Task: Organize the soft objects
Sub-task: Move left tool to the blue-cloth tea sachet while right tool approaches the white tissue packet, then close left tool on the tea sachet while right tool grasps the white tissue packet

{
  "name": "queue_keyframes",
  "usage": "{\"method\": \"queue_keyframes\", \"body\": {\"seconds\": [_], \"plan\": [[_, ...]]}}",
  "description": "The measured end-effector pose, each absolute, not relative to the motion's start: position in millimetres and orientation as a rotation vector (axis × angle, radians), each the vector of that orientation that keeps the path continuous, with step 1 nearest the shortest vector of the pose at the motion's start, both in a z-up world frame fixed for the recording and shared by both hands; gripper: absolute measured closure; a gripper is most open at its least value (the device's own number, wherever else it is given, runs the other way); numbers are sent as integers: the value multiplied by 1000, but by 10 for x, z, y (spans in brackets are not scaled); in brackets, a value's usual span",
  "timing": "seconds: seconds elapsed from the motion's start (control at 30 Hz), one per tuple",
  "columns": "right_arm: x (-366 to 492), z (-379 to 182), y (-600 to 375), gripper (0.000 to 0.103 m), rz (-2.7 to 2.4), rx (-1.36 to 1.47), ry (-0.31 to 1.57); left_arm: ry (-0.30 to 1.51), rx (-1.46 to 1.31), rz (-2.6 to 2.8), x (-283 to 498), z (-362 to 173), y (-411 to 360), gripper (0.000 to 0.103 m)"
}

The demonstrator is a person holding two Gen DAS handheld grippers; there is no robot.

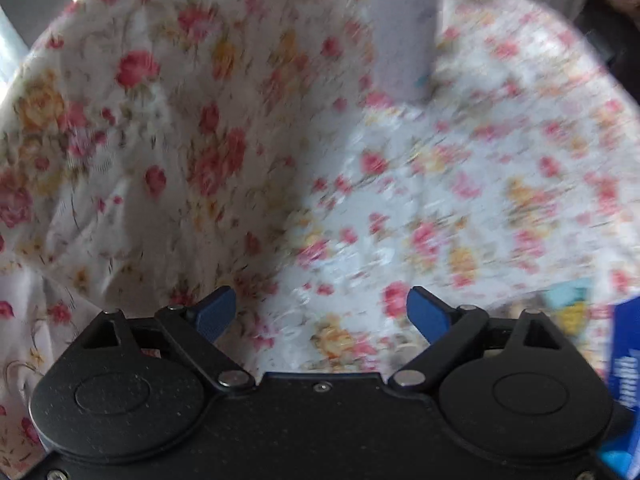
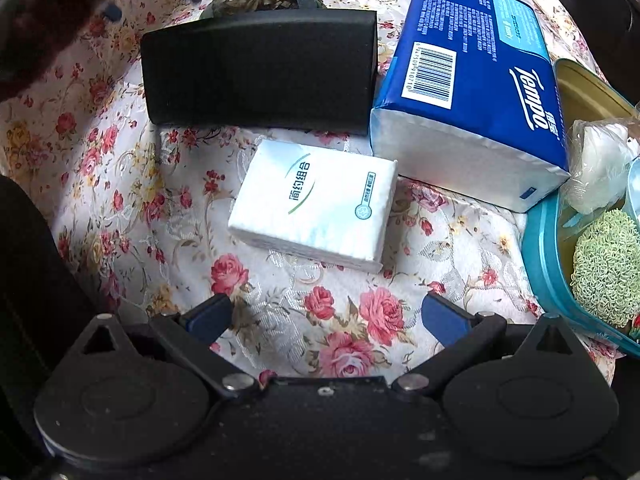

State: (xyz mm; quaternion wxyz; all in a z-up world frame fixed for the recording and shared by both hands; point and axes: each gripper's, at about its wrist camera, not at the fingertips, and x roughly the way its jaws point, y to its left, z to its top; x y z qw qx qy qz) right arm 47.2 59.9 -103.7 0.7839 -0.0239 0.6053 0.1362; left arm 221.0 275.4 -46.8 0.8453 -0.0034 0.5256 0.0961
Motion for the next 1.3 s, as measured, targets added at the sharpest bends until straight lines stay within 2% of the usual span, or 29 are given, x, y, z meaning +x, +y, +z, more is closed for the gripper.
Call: {"method": "queue_keyframes", "body": {"seconds": [0.2, 0.5, 0.57, 0.67, 0.8, 1.1, 1.23, 1.3], "plan": [[446, -1059, 641, 0, 292, -73, 1302, 1051, 140, -91, 2040, -233, 2284, 8], [482, -1049, 589, 0, 299, -48, 1312, 1093, 458, -180, 2135, -634, 1665, 8], [488, -1044, 572, 0, 300, -42, 1313, 1116, 451, -153, 2212, -707, 1672, 14], [493, -1036, 554, 0, 303, -30, 1315, 1143, 338, -105, 2305, -704, 1868, 29], [490, -1031, 535, 0, 306, -22, 1315, 1176, 227, 20, 2412, -701, 2209, 34], [471, -1024, 515, 0, 306, -10, 1313, 1273, 235, 221, 2263, -821, 2707, 35], [473, -1012, 477, 0, 306, 7, 1320, 1316, 209, 259, 2130, -909, 2849, 40], [473, -1008, 461, 0, 306, 9, 1322, 1330, 177, 269, 2078, -924, 2923, 46]]}}
